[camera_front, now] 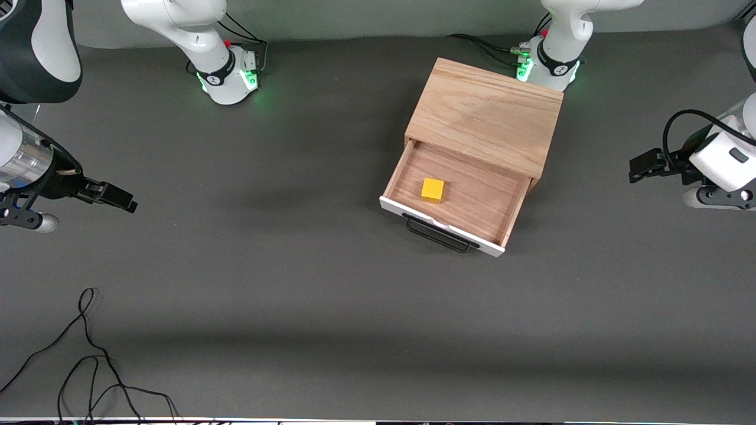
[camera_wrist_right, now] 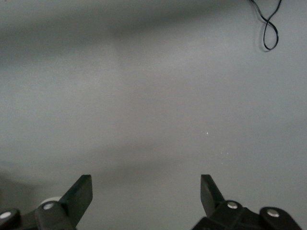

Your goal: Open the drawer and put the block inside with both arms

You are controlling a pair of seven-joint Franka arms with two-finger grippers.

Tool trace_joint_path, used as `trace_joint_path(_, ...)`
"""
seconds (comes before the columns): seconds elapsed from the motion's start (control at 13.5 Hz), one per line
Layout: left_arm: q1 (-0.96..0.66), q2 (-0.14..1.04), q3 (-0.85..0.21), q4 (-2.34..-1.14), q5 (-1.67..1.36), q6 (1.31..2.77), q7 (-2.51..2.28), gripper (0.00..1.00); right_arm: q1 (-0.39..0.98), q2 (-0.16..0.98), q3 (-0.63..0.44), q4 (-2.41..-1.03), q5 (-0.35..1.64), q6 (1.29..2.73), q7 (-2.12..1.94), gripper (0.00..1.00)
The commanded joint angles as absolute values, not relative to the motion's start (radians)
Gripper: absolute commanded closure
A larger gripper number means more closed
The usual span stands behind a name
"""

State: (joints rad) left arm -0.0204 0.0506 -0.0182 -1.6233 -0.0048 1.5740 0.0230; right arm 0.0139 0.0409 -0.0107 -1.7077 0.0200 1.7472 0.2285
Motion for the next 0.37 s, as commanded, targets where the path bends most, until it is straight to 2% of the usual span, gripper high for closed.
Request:
trace_joint_path(0.0, -0.018, 0.040, -0.021, -1.614, 0.009, 1.551, 0.040, 0.00, 0.028, 0.046, -0.014, -1.680, 0.026, 1.744, 0.138, 0.00)
trace_joint_path(0.3, -0.018, 0.041, -0.021, -1.615, 0.009, 1.551, 0.040, 0.00, 0.037, 0.048, -0.011, -1.674, 0.026, 1.724, 0.138, 0.00)
